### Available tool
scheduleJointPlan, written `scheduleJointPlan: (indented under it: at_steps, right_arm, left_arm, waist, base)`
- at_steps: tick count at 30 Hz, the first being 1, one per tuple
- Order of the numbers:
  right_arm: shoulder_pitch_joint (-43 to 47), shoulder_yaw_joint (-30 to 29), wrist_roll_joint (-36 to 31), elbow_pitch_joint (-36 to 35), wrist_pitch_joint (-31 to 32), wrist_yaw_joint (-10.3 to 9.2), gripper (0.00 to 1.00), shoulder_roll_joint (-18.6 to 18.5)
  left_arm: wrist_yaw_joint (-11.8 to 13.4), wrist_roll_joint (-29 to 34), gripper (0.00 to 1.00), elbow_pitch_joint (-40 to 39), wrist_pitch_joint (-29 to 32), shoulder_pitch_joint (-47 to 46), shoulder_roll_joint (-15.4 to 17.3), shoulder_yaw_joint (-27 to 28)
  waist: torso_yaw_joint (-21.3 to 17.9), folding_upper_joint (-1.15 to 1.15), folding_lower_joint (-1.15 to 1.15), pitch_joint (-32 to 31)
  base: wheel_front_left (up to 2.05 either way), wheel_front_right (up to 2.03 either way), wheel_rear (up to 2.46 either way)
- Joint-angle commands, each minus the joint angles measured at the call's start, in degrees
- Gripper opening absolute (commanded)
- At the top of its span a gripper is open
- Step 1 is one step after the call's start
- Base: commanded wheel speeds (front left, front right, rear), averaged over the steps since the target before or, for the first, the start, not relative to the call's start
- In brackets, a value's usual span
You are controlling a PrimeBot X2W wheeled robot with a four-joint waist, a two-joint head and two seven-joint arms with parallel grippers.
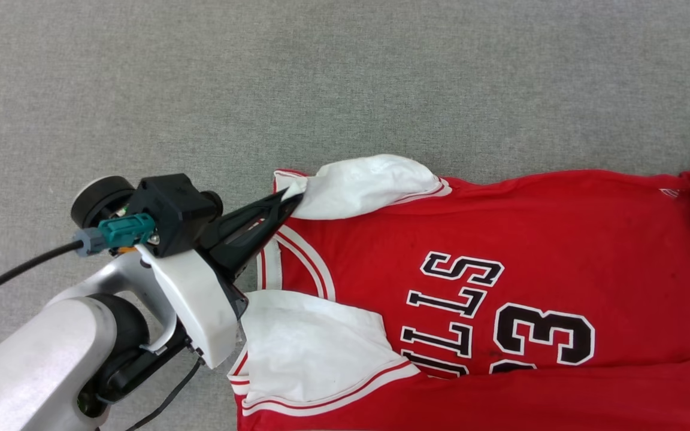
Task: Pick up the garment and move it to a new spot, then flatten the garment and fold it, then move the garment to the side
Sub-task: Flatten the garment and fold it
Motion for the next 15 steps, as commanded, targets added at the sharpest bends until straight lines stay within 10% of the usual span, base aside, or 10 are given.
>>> scheduleJointPlan:
  at_steps: [1, 3, 5, 6, 15]
  right_arm:
    - [1.7, 1.4, 0.3, 2.6, 0.2, -0.02, 1.00, 1.4]
    - [2.2, 2.0, 0.7, 4.2, -0.6, -0.02, 1.00, 1.7]
    - [2.3, 2.5, 1.3, 5.4, -1.9, -0.02, 0.09, 2.1]
    - [2.2, 2.7, 1.6, 5.8, -2.7, -0.02, 0.00, 2.2]
    - [0.4, 3.2, 5.7, 3.8, -11.1, -0.01, 0.00, 1.8]
  left_arm:
    - [-0.1, 0.2, 0.00, -0.2, -0.4, 0.3, -0.3, 0.0]
    - [-0.2, 0.0, 0.00, 0.0, -0.6, 0.5, -0.5, -0.2]
    - [-0.2, 0.1, 0.00, 0.7, -0.9, 0.4, -0.5, -0.1]
    - [-0.2, 0.3, 0.00, 1.1, -1.1, 0.4, -0.4, -0.1]
    - [1.0, -1.4, 0.00, 5.7, -3.1, 3.7, 0.5, 0.9]
  waist:
    - [0.3, 0.00, 0.00, 0.3]
    - [0.6, 0.00, 0.00, 0.4]
    - [0.7, 0.00, 0.00, 0.3]
    - [0.7, 0.00, 0.00, 0.1]
    - [-1.9, 0.00, 0.00, -6.0]
  base:
    - [0.00, 0.00, 0.00]
    - [0.00, 0.00, 0.00]
    - [0.00, 0.00, 0.00]
    - [0.00, 0.00, 0.00]
    - [0.00, 0.00, 0.00]
